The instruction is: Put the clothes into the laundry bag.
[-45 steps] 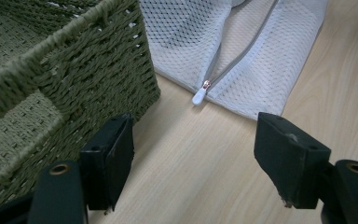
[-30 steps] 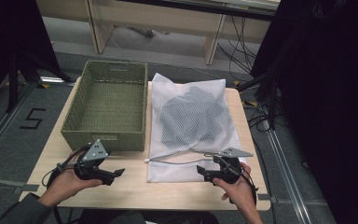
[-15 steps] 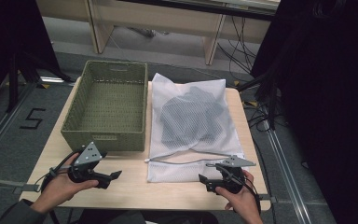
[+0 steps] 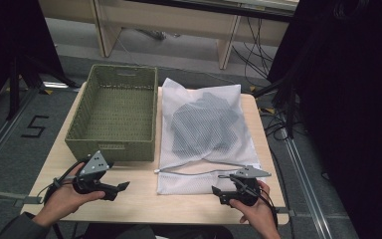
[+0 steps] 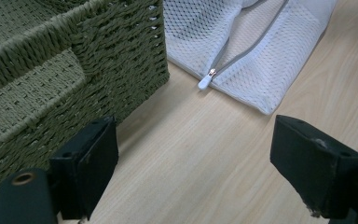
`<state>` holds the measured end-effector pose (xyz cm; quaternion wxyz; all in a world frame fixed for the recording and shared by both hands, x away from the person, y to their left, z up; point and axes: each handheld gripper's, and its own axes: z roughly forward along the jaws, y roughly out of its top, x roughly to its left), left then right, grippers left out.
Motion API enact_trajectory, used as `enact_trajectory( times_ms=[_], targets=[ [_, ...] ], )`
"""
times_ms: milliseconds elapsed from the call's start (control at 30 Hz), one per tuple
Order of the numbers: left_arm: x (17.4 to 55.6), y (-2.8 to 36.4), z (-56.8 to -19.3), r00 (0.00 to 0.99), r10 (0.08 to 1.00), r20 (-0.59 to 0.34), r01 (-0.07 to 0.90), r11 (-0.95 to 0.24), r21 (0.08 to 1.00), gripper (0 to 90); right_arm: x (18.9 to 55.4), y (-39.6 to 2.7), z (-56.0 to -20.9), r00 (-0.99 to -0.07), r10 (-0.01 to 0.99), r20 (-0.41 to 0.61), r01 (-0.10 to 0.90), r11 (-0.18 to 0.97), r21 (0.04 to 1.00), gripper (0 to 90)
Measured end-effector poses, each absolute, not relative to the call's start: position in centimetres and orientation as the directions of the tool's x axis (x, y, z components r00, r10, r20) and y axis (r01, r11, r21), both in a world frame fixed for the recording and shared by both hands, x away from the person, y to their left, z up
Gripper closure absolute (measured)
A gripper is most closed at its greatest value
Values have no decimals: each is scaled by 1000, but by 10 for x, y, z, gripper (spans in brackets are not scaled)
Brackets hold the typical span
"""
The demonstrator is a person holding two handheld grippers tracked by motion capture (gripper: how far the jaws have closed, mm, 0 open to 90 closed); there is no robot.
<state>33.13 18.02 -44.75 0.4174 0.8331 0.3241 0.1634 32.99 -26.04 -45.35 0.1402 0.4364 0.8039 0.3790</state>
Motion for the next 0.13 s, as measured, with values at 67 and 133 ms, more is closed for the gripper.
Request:
enact_trajectory(
  times_ms=[67,133],
  targets=[
    [331,180,-448,737,676,-11,413,-437,799,150,330,-261,-454,-580,808,102,594,334,732,187],
    [331,180,-448,738,674,-12,415,-440,797,149,330,-261,-454,-581,808,101,593,335,732,187]
  ],
)
